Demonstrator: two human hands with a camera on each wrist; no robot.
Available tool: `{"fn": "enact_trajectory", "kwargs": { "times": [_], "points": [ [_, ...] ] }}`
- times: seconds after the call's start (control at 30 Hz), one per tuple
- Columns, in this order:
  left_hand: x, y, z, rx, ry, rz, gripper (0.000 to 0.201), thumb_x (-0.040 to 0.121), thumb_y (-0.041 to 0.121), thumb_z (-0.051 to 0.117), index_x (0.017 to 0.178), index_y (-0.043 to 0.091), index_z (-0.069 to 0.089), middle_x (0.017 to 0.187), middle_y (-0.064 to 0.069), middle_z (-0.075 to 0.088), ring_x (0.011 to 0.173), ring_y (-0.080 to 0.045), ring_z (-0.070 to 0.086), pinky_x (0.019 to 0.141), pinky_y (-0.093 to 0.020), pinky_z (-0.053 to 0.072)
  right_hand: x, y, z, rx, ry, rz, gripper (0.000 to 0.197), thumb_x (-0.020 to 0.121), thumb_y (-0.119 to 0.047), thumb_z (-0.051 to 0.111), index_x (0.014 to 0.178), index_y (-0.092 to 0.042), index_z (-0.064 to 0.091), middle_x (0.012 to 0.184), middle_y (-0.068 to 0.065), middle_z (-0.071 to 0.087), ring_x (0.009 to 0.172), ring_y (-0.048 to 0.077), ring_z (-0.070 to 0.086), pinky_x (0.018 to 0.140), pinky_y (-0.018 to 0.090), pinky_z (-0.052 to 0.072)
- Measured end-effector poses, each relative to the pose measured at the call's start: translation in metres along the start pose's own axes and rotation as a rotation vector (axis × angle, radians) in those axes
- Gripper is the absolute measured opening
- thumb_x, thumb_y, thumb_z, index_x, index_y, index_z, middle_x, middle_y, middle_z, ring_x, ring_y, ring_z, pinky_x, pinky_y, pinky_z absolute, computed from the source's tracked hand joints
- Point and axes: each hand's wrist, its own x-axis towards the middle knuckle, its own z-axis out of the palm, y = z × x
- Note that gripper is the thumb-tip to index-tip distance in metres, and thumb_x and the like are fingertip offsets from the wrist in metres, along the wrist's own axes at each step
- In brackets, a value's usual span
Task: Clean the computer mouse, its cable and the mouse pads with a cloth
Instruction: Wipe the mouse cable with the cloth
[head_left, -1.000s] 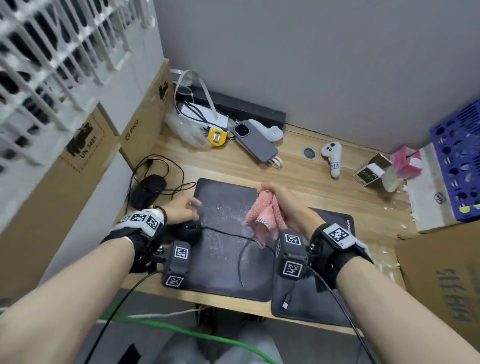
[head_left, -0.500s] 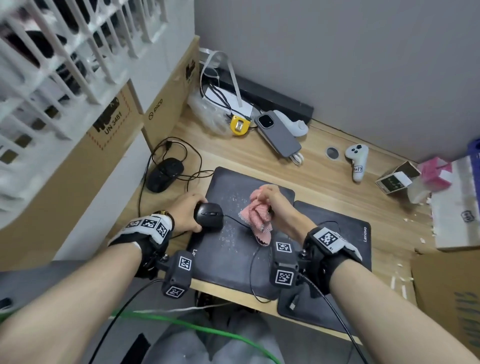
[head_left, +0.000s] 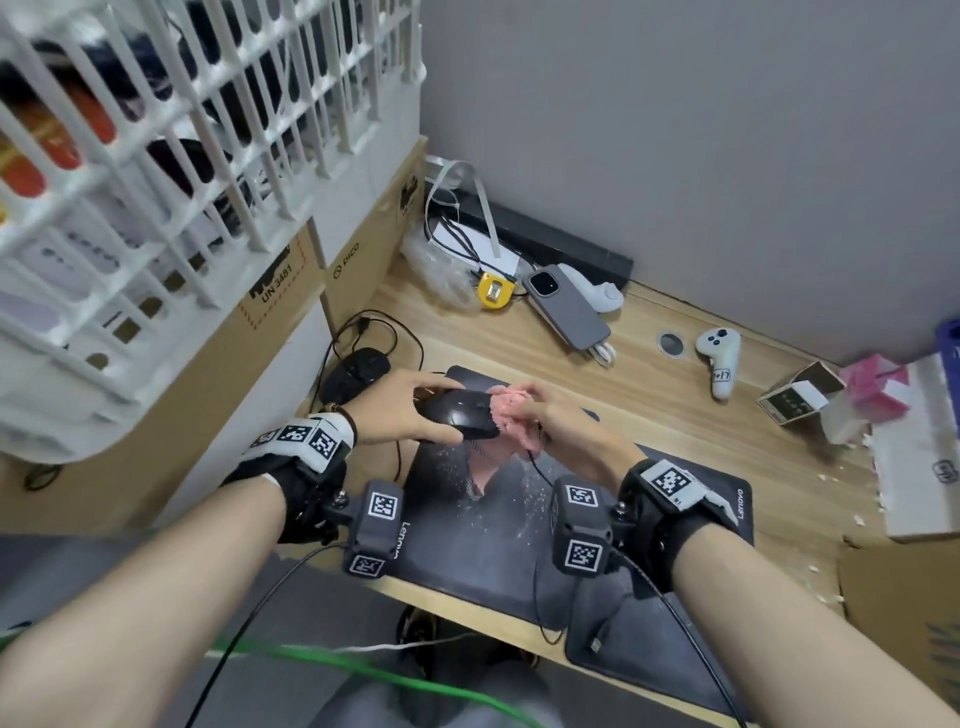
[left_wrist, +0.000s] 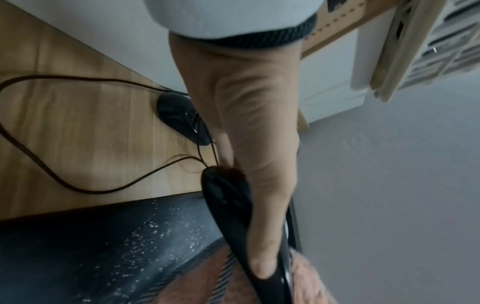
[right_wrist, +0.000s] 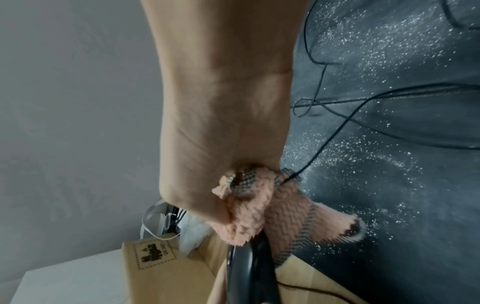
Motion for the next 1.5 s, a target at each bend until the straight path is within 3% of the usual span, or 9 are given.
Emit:
{"fn": "enact_trajectory", "kwargs": {
  "times": [0.13,0.3,0.57,0.77,0.9,1.03,1.2,1.33,1.5],
  "points": [
    [-0.001,0.006,-0.006,-0.411,-0.066,-0.217,0.026,0.089,0.030,0.066,0.103,0.008,0.070,0.086,0.000,0.069,0.073,-0.005,0.065,0.067,-0.016,0.051,-0.008,0.001,0.000,-0.007,-0.094,0.042,0.016,0.095,0.001,0.051,0.093,-0.013,0.044,0.082,0.011,0.057,0.053,0.013,0.056,0.044,0.025,0.043],
    [-0.003,0.014,-0.007,-0.495,-0.133,-0.521,0.047,0.092,0.049,0.053,0.099,0.004,0.060,0.064,-0.008,0.057,0.050,-0.018,0.056,0.048,-0.023,0.048,-0.010,0.006,0.005,0.087,-0.025,0.074,0.015,0.095,-0.002,0.053,0.094,-0.015,0.045,0.084,0.009,0.057,0.065,0.015,0.057,0.054,0.025,0.044],
    [-0.007,0.040,-0.002,-0.608,-0.128,-0.600,0.031,0.099,0.038,0.046,0.096,0.008,0.050,0.051,-0.004,0.054,0.035,-0.016,0.049,0.034,-0.017,0.035,-0.022,0.006,-0.009,0.070,-0.126,0.118,0.018,0.094,-0.014,0.057,0.084,-0.024,0.047,0.089,0.005,0.058,0.078,0.020,0.054,0.062,0.030,0.037],
    [-0.005,0.044,0.002,-0.552,-0.135,-0.615,0.028,0.100,0.032,0.044,0.108,0.006,0.046,0.059,-0.013,0.062,0.032,-0.019,0.054,0.027,-0.016,0.032,-0.033,0.001,-0.015,-0.030,-0.202,0.151,0.021,0.090,-0.014,0.065,0.092,-0.024,0.047,0.098,0.008,0.064,0.087,0.025,0.060,0.063,0.033,0.048],
    [-0.006,0.038,0.004,-0.534,-0.161,-0.587,0.031,0.098,0.039,0.048,0.102,0.009,0.051,0.060,-0.009,0.062,0.038,-0.017,0.055,0.035,-0.017,0.039,-0.038,-0.004,-0.011,-0.236,-0.166,0.087,0.028,0.090,-0.004,0.063,0.098,-0.017,0.040,0.080,0.009,0.063,0.059,0.015,0.057,0.044,0.022,0.045],
    [-0.009,0.023,0.000,-0.434,-0.307,-0.427,0.051,0.082,0.052,0.067,0.106,0.007,0.063,0.085,-0.008,0.061,0.075,-0.019,0.059,0.071,-0.026,0.052,-0.036,-0.001,-0.009,-0.438,-0.125,0.030,0.028,0.089,-0.004,0.064,0.099,-0.016,0.040,0.071,0.003,0.060,0.052,0.009,0.053,0.045,0.021,0.043],
    [-0.012,0.018,0.007,0.071,-0.422,-0.236,0.046,0.081,0.039,0.074,0.121,0.019,0.063,0.100,0.003,0.068,0.087,-0.010,0.061,0.076,-0.020,0.047,-0.028,0.007,-0.004,-0.680,-0.073,0.062,0.023,0.088,-0.020,0.066,0.108,-0.012,0.057,0.090,0.007,0.066,0.073,0.017,0.060,0.068,0.032,0.050],
    [-0.016,-0.011,0.015,0.440,-0.293,-0.180,0.055,0.069,0.037,0.082,0.117,0.022,0.058,0.109,0.002,0.062,0.102,-0.019,0.059,0.090,-0.035,0.049,-0.019,0.017,0.005,-0.918,-0.064,0.117,0.014,0.091,-0.022,0.054,0.084,-0.010,0.055,0.082,0.006,0.060,0.079,0.023,0.054,0.071,0.029,0.041],
    [-0.030,-0.052,0.006,0.609,-0.022,-0.203,0.067,0.066,0.040,0.078,0.127,0.026,0.053,0.119,0.001,0.056,0.108,-0.024,0.045,0.096,-0.036,0.040,-0.025,0.019,0.004,-1.017,-0.016,0.111,0.021,0.097,-0.012,0.043,0.080,-0.009,0.056,0.088,0.010,0.062,0.086,0.029,0.055,0.069,0.024,0.030]
  ]
}}
